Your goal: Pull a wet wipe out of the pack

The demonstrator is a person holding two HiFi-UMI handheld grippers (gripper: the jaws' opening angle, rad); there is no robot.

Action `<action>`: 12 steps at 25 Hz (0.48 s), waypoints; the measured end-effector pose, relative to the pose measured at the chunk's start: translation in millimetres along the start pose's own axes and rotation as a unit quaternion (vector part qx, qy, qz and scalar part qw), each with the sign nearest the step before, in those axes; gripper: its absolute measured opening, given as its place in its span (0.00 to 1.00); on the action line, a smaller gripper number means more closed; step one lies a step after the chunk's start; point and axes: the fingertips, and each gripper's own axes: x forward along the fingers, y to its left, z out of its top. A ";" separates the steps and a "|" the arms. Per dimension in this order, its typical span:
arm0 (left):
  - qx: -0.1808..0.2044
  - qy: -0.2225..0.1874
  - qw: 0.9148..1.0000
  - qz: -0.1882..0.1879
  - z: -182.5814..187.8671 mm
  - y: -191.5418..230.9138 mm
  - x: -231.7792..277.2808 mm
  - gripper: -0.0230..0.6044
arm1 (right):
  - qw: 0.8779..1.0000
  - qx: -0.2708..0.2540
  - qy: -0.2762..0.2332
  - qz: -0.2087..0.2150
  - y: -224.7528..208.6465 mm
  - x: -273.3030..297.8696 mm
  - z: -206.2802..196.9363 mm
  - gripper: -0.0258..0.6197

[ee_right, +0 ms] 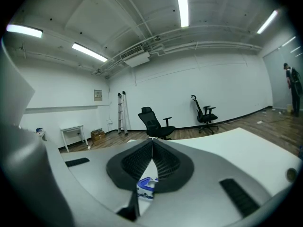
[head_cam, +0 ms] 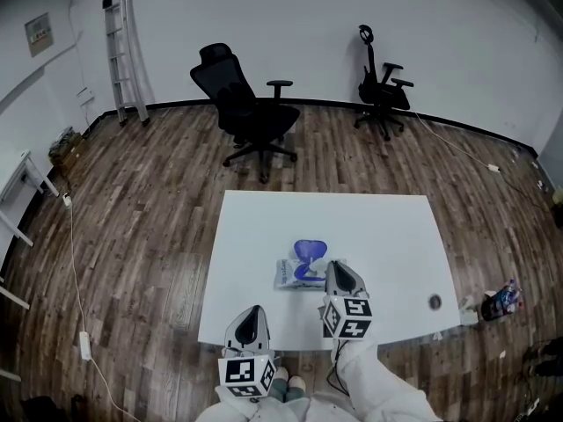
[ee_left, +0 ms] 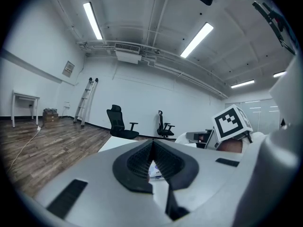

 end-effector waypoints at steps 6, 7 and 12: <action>0.002 -0.006 1.000 -0.017 1.7 -13.2 0.3 0.03 | 1.000 0.010 -0.023 -0.002 0.3 -23.8 12.9 0.06; 0.003 -0.006 1.000 -0.020 2.5 -16.0 0.0 0.03 | 1.000 0.013 -0.025 -0.002 0.9 -28.7 14.4 0.06; 0.006 -0.005 0.999 -0.037 3.8 -33.6 0.2 0.03 | 0.999 0.028 -0.029 -0.004 -2.3 -53.7 13.9 0.06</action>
